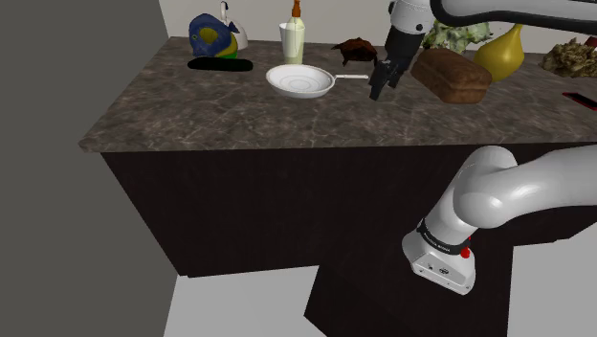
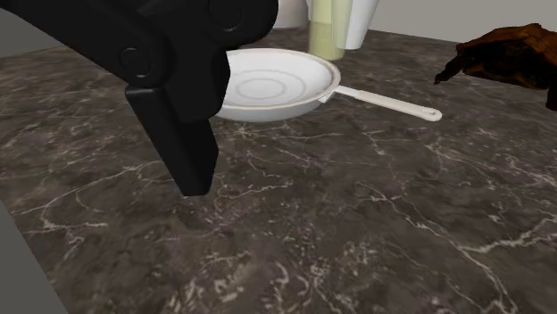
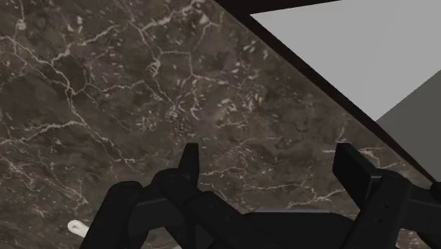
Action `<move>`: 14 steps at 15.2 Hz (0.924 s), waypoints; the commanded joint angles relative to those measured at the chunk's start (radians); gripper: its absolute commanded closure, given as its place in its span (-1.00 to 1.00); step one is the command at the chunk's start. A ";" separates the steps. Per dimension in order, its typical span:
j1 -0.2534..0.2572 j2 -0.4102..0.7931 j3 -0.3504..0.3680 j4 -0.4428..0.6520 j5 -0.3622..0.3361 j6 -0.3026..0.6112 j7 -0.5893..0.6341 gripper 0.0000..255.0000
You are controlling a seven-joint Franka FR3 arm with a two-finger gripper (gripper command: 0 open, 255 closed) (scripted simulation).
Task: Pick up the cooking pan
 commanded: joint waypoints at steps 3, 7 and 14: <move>0.009 0.041 -0.060 0.019 -0.032 0.025 -0.107 -1.00; 0.036 0.148 -0.175 0.082 -0.080 0.074 -0.318 -1.00; 0.106 0.396 -0.356 0.264 -0.085 0.145 -0.691 -1.00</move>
